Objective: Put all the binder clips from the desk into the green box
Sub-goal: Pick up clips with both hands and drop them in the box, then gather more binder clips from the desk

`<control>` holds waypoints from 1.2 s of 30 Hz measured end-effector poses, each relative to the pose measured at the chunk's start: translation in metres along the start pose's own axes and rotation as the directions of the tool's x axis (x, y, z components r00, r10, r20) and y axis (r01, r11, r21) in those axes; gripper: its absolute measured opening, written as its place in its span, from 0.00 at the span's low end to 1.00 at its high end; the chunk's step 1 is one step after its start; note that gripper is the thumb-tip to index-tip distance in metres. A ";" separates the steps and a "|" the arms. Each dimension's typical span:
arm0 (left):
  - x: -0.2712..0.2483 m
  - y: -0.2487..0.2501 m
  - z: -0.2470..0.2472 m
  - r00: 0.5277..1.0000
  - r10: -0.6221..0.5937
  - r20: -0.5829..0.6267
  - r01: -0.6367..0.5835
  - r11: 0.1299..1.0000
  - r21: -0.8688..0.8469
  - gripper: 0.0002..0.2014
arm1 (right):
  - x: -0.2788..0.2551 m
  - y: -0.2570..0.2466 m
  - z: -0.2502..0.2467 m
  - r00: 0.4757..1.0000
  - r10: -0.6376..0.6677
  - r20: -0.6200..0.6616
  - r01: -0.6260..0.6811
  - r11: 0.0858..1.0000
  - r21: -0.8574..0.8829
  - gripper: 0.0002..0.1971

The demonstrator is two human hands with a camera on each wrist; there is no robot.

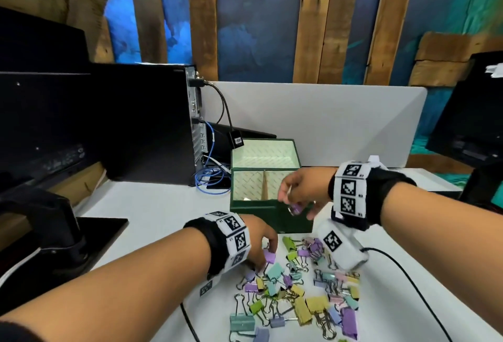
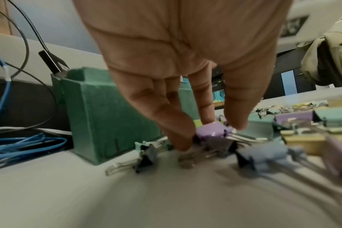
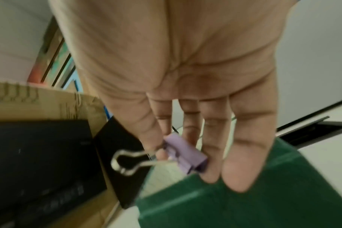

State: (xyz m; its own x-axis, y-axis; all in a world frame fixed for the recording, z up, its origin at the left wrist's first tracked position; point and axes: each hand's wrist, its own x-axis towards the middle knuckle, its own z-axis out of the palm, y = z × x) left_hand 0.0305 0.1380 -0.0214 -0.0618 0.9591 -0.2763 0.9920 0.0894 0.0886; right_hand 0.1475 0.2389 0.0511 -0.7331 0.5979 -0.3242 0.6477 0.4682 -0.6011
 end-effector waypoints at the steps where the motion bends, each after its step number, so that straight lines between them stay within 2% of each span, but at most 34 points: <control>1: 0.001 0.003 0.002 1.000 0.000 -0.002 0.000 1.000 -0.008 0.18 | -0.002 -0.005 -0.004 0.999 -0.033 -0.027 0.035 0.995 0.090 0.07; 4: 0.003 0.010 0.007 1.000 -0.006 -0.021 0.006 1.000 0.003 0.14 | 0.009 -0.022 -0.005 0.959 -0.134 -0.249 0.189 0.958 0.214 0.10; 6: 0.004 0.011 0.007 1.000 0.004 -0.018 -0.004 1.000 0.026 0.10 | 0.026 -0.030 0.001 0.910 -0.180 -0.374 0.258 0.951 0.172 0.12; 8: 0.003 0.011 0.006 1.000 0.003 -0.018 -0.003 1.000 0.015 0.09 | 0.040 -0.034 0.004 0.878 -0.197 -0.436 0.263 0.960 0.096 0.10; 10: 0.001 0.009 0.006 0.999 -0.019 -0.050 0.017 0.999 -0.037 0.09 | 0.048 -0.034 0.003 0.881 -0.183 -0.436 0.230 0.972 0.056 0.06; 14: -0.006 -0.009 0.004 0.990 -0.058 -0.126 0.034 0.983 -0.182 0.07 | 0.054 -0.022 -0.006 0.927 -0.169 -0.336 0.235 0.957 0.168 0.09; 19: -0.011 -0.033 -0.017 0.969 -0.131 -0.208 0.034 0.908 -0.417 0.06 | 0.032 0.006 -0.013 0.967 -0.168 -0.194 0.189 0.977 0.096 0.11; 23: -0.002 -0.046 -0.041 0.911 -0.216 -0.350 -0.011 0.839 -0.544 0.08 | 0.008 0.019 0.000 0.992 -0.123 0.015 0.124 0.989 -0.075 0.10; 26: 0.011 -0.051 -0.055 0.848 -0.237 -0.474 -0.068 0.839 -0.540 0.07 | -0.005 0.020 0.017 0.980 -0.125 0.154 0.147 0.979 -0.140 0.10; 29: 0.022 -0.053 -0.058 0.794 -0.259 -0.550 -0.077 0.854 -0.514 0.12 | -0.011 0.017 0.033 0.957 -0.126 0.261 0.180 0.965 -0.192 0.14; 32: 0.024 -0.057 -0.054 0.815 -0.274 -0.510 0.022 0.895 -0.446 0.22 | -0.011 0.015 0.044 0.950 -0.133 0.284 0.225 0.920 -0.321 0.14; 34: 0.017 -0.059 -0.052 0.831 -0.264 -0.489 0.055 0.915 -0.400 0.23 | -0.011 0.013 0.050 0.949 -0.144 0.280 0.250 0.884 -0.394 0.13; 36: 0.004 -0.059 -0.047 0.862 -0.211 -0.460 0.030 0.928 -0.371 0.19 | -0.011 0.011 0.055 0.943 -0.159 0.293 0.277 0.863 -0.423 0.15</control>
State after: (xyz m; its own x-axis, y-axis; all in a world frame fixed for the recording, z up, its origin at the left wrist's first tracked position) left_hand -0.0330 0.1489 0.0177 -0.3134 0.9318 0.1831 0.8784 0.2112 0.4287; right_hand 0.1511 0.2018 0.0085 -0.8551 0.2987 -0.4238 0.4436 0.8446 -0.2997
